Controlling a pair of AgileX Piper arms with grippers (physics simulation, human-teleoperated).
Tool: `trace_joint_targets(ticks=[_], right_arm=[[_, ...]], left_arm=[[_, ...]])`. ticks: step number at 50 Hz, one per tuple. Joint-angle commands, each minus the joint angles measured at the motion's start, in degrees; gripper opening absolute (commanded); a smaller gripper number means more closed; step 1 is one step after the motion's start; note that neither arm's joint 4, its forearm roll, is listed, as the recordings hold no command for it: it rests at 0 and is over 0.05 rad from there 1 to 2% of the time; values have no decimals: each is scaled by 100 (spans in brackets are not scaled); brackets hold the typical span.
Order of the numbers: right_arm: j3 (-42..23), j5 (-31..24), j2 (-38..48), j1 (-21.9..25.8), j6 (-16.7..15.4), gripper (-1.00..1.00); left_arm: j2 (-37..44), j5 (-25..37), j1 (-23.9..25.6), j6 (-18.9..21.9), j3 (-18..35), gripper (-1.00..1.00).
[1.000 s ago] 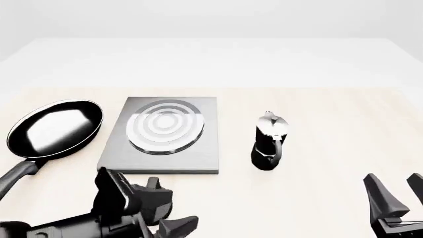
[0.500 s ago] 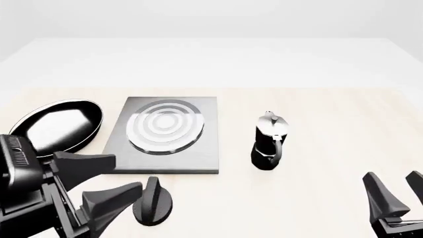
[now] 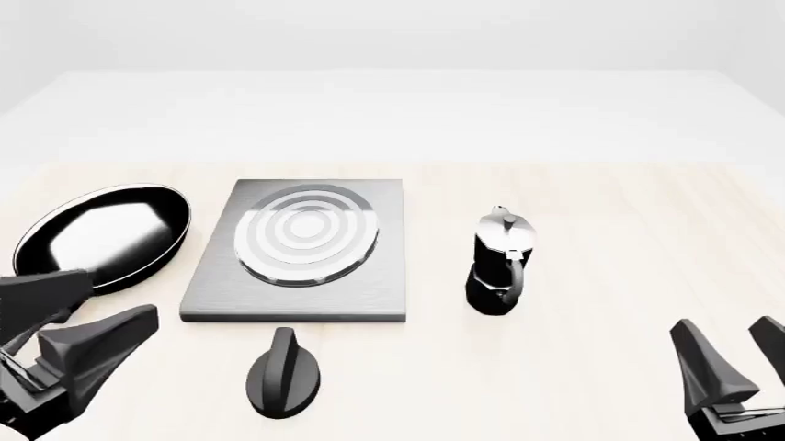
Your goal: Turn on the stove and put the frying pan on it.
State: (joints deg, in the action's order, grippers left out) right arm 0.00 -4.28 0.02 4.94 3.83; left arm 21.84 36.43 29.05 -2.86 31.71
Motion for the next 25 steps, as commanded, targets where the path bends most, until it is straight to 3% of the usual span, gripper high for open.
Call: trace_joint_targets(ticks=[1,25], right_arm=[[0,1,0,57,2,100],[0,-49,38,209,8,100]], left_arm=[[-127,297,-1152,255,56,100],[809,-555,-3150,1084,-309,100]])
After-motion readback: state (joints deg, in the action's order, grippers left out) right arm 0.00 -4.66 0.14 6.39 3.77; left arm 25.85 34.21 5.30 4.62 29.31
